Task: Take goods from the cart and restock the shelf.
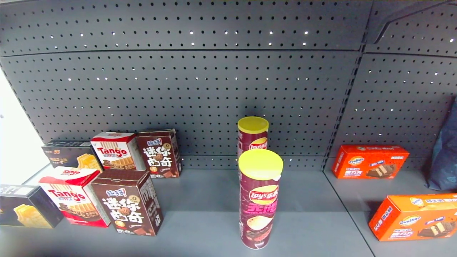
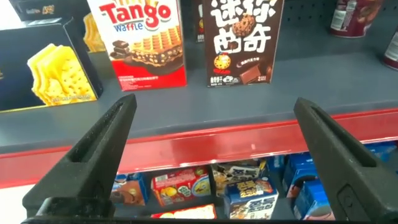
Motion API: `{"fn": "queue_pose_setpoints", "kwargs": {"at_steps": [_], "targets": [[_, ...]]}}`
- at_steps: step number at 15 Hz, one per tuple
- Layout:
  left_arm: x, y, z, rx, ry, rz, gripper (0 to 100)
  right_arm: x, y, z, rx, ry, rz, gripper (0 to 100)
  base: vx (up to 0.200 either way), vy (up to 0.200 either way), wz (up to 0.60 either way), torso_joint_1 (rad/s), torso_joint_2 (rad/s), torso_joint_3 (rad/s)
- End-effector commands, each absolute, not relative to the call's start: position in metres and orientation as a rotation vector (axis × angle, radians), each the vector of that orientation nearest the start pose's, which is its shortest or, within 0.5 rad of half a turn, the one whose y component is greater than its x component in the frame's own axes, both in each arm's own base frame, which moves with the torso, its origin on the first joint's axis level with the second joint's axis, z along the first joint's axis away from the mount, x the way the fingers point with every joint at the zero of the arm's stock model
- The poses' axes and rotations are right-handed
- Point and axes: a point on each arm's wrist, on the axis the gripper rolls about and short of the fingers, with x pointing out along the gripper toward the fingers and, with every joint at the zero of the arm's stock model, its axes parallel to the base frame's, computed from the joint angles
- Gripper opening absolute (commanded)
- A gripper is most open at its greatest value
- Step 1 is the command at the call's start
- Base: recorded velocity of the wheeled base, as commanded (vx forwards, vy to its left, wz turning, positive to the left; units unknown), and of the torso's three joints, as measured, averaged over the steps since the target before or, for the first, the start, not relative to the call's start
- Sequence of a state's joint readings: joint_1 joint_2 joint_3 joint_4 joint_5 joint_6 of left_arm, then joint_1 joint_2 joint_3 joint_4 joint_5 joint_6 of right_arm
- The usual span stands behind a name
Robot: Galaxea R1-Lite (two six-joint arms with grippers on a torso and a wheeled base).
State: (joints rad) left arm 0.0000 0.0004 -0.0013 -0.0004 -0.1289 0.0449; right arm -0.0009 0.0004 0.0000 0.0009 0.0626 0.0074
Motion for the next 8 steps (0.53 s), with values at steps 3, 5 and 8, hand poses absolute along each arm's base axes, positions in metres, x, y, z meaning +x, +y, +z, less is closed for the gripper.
{"fn": "queue_pose_setpoints", "kwargs": {"at_steps": [3,5,8], "targets": [[-0.0231,-0.0029,0.0759,0.046,-0.004,-0.129,100,-0.0228,0.0014,0.0753,0.008,0.002,0.063,100,0.000,0.000,0.00,0.000,0.00,0.000],[-0.0231,-0.0029,0.0759,0.046,-0.004,-0.129,100,-0.0228,0.0014,0.0753,0.008,0.002,0.063,100,0.000,0.000,0.00,0.000,0.00,0.000],[-0.0231,-0.0029,0.0759,0.046,-0.004,-0.127,100,-0.0228,0.0014,0.0753,0.008,0.002,0.063,100,0.000,0.000,0.00,0.000,0.00,0.000]]}}
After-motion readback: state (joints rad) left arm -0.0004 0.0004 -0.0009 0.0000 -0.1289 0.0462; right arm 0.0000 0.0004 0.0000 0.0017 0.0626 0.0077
